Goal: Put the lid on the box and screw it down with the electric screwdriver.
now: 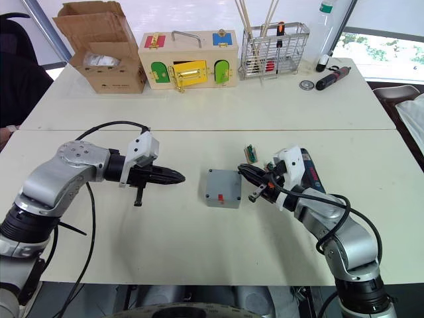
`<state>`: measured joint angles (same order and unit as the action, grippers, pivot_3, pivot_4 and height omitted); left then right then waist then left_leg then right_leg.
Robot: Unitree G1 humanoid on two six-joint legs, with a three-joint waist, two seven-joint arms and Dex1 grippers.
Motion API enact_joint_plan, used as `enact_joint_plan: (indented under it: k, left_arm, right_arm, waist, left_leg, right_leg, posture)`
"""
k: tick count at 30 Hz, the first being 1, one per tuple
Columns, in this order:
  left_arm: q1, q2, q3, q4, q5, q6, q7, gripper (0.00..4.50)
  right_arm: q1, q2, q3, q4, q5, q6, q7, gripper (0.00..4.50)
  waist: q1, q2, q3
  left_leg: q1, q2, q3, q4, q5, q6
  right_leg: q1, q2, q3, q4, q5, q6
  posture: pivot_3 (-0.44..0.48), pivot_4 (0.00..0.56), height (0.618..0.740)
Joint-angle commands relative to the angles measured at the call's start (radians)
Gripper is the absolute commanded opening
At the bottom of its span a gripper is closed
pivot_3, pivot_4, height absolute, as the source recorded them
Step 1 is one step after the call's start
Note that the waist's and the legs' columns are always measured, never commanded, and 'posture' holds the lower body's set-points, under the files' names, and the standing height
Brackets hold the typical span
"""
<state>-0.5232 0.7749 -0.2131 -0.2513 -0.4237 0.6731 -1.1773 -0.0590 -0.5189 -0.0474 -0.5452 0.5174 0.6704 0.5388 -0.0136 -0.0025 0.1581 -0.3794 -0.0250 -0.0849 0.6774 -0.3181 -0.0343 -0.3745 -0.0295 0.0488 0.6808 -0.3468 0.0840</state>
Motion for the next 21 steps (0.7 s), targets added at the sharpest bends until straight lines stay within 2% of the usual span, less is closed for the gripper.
enact_joint_plan:
  k: [1, 21]
  left_arm:
    - [-0.005, 0.004, 0.009, -0.023, 0.003, -0.017, 0.000, 0.00]
    - [0.000, -0.003, -0.005, -0.021, 0.025, -0.031, 0.003, 0.00]
  right_arm:
    - [0.002, -0.002, -0.008, -0.036, 0.017, -0.005, 0.006, 0.06]
    - [-0.018, 0.000, 0.021, -0.001, 0.010, 0.008, 0.004, 0.06]
  waist:
    - [0.000, 0.000, 0.000]
    - [0.000, 0.000, 0.000]
  left_leg:
    - [0.000, 0.000, 0.000, 0.000, 0.000, 0.000]
    - [0.000, 0.000, 0.000, 0.000, 0.000, 0.000]
  right_leg:
    - [0.000, 0.000, 0.000, 0.000, 0.000, 0.000]
    - [0.000, 0.000, 0.000, 0.000, 0.000, 0.000]
  posture:
    - [0.000, 0.150, 0.740]
    - [0.000, 0.150, 0.740]
